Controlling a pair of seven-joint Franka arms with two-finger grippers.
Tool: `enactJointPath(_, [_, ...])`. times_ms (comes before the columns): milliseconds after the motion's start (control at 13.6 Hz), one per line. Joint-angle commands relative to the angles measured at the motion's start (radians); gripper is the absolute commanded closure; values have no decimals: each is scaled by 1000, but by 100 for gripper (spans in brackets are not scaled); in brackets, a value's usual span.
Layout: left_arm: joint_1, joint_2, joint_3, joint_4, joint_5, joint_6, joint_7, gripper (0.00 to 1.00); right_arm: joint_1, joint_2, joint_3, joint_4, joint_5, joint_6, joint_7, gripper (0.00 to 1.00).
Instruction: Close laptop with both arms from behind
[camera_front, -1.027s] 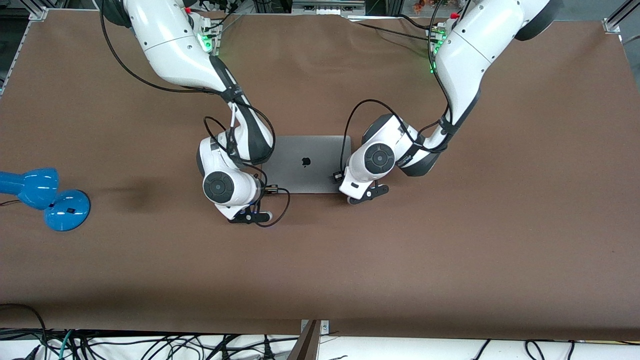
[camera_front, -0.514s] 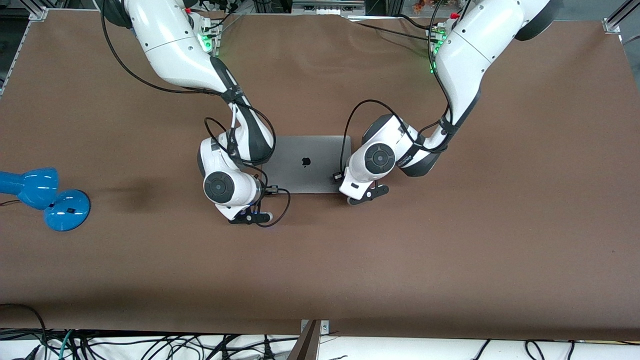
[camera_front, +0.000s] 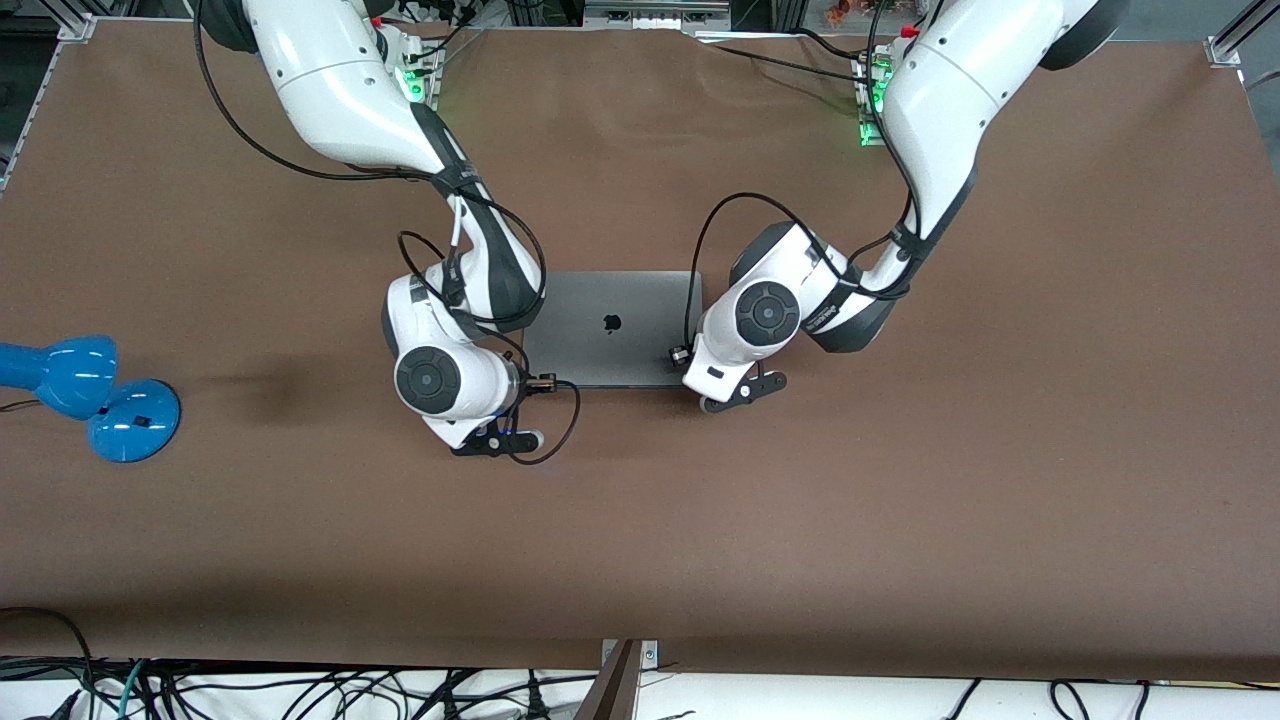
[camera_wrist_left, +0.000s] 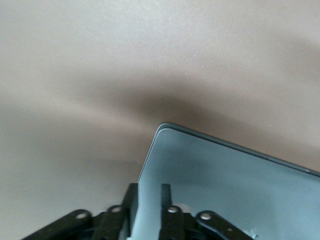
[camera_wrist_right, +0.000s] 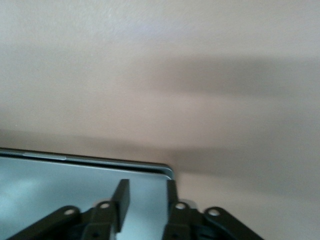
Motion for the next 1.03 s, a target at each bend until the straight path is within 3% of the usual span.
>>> enactJointPath(0, [2, -92, -2, -23, 36, -94, -2, 0, 2, -13, -55, 92, -31, -117, -4, 40])
enactJointPath(220, [4, -183, -3, -45, 36, -172, 21, 0, 7, -36, -118, 142, -33, -212, -6, 33])
enactJointPath(440, [31, -305, -6, -142, 30, -191, 95, 0, 1, -67, -163, 206, -32, -287, -12, 33])
enactJointPath(734, [102, -459, -9, -281, 16, -191, 230, 0, -114, -151, -150, 191, -33, -295, -14, 27])
enactJointPath(954, [177, -532, -8, -319, 13, -197, 351, 0, -211, -231, -84, 176, -169, -298, -67, 22])
